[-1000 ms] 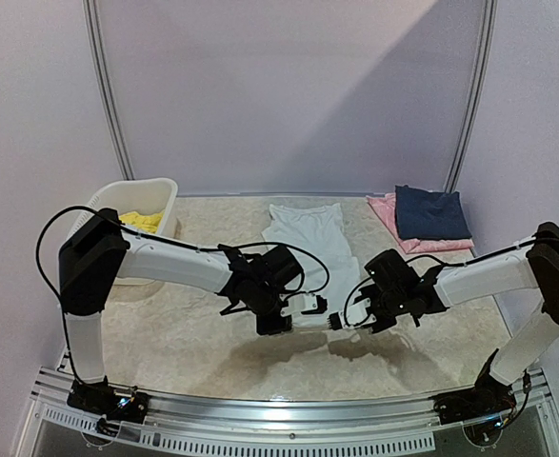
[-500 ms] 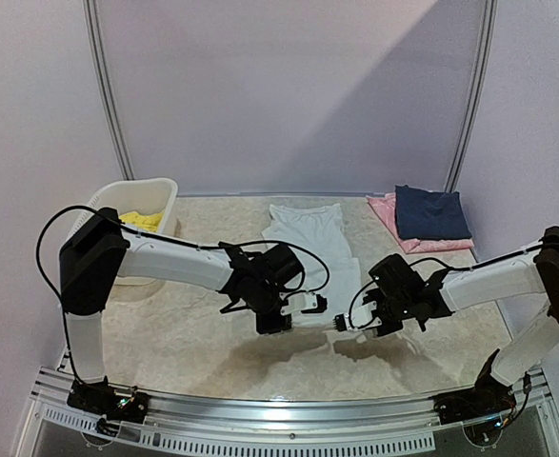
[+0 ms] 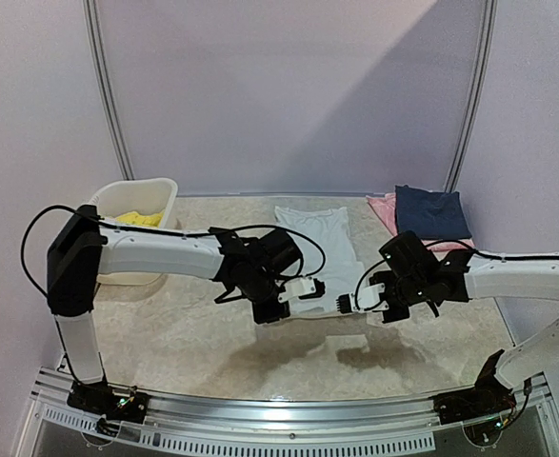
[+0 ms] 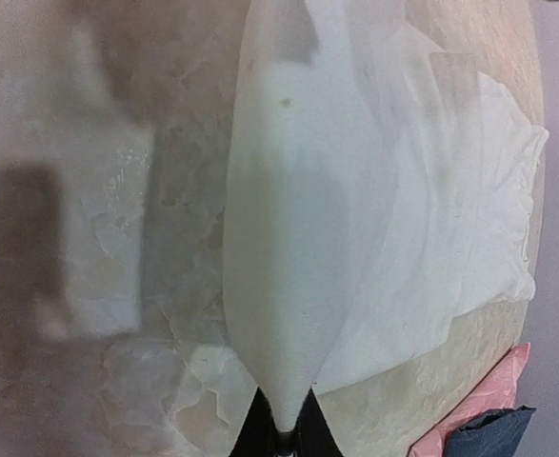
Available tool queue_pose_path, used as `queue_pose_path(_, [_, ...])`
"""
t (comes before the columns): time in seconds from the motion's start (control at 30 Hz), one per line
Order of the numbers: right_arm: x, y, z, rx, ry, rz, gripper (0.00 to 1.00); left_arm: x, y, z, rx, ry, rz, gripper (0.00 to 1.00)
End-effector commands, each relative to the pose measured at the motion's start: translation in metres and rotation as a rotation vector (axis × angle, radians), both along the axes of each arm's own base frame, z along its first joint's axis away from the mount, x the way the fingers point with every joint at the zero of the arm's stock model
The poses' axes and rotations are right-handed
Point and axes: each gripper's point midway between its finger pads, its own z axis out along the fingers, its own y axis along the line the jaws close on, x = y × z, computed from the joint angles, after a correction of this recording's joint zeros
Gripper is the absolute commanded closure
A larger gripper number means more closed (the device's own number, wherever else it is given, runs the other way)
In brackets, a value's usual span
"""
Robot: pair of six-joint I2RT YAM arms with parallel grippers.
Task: Fold and stack the mixed laundry pile
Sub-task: Fold the 2/3-rectangle-folded T-shirt at the center of the board.
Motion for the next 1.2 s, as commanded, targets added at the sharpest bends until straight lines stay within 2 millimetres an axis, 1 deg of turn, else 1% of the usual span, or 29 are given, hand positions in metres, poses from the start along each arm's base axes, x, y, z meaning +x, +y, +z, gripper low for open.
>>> queue_pose_path(0.0, [-0.033,-0.012,0.009,0.009,0.153,-0.027,1.0,-0.006,0.013,0.046,-0.014,-0.046,0.078,1.0])
queue_pose_path(0.13, [-0.042,-0.016,0.021,0.035,0.185,-0.052,1.0,-0.019,0.013,0.069,-0.046,-0.063,0.097,1.0])
queue_pose_path(0.23, [-0.049,-0.018,0.032,0.057,0.206,-0.066,1.0,-0.023,0.014,0.078,-0.039,-0.08,0.099,1.0])
queue_pose_path(0.3, [-0.051,-0.019,0.042,0.082,0.202,-0.078,1.0,-0.02,0.013,0.082,-0.031,-0.099,0.105,1.0])
queue_pose_path(0.4, [-0.043,-0.018,0.052,0.108,0.18,-0.101,1.0,-0.002,0.01,0.088,-0.017,-0.184,0.122,1.0])
queue_pose_path(0.43, [-0.035,-0.016,0.058,0.129,0.168,-0.114,1.0,0.009,0.008,0.089,-0.011,-0.223,0.137,1.0])
queue_pose_path(0.5, [-0.019,-0.015,0.062,0.153,0.165,-0.146,1.0,0.034,0.005,0.095,-0.019,-0.29,0.177,1.0])
queue_pose_path(0.57, [0.002,-0.012,0.075,0.208,0.173,-0.172,1.0,0.064,0.005,0.101,-0.036,-0.323,0.238,1.0])
queue_pose_path(0.6, [0.019,-0.017,0.076,0.226,0.184,-0.211,1.0,0.078,0.005,0.105,-0.046,-0.337,0.266,1.0])
queue_pose_path(0.7, [0.061,-0.023,0.087,0.271,0.167,-0.277,1.0,0.115,0.004,0.116,-0.088,-0.379,0.328,1.0])
queue_pose_path(0.77, [0.088,-0.024,0.097,0.301,0.143,-0.31,1.0,0.133,0.002,0.118,-0.114,-0.384,0.347,1.0])
queue_pose_path(0.8, [0.101,-0.024,0.096,0.304,0.141,-0.327,1.0,0.141,0.001,0.119,-0.123,-0.389,0.355,1.0])
queue_pose_path(0.9, [0.136,-0.021,0.104,0.335,0.114,-0.369,1.0,0.167,-0.003,0.122,-0.144,-0.412,0.383,1.0])
queue_pose_path(0.93, [0.148,-0.02,0.098,0.339,0.12,-0.389,1.0,0.176,-0.004,0.123,-0.148,-0.423,0.397,1.0])
queue_pose_path(0.97, [0.159,-0.019,0.1,0.352,0.107,-0.402,1.0,0.187,-0.006,0.13,-0.163,-0.441,0.415,1.0])
queue_pose_path(1.03, [0.182,-0.018,0.093,0.364,0.099,-0.44,1.0,0.207,-0.003,0.129,-0.164,-0.458,0.454,1.0])
queue_pose_path(1.07, [0.194,-0.018,0.096,0.384,0.088,-0.461,1.0,0.217,-0.001,0.128,-0.164,-0.464,0.474,1.0])
queue_pose_path(1.1, [0.205,-0.019,0.095,0.396,0.084,-0.479,1.0,0.228,0.001,0.121,-0.153,-0.462,0.489,1.0])
queue_pose_path(1.13, [0.216,-0.019,0.098,0.416,0.074,-0.495,1.0,0.237,0.003,0.12,-0.154,-0.466,0.507,1.0])
queue_pose_path(1.17, [0.23,-0.018,0.095,0.427,0.074,-0.516,1.0,0.245,0.005,0.122,-0.159,-0.47,0.519,1.0])
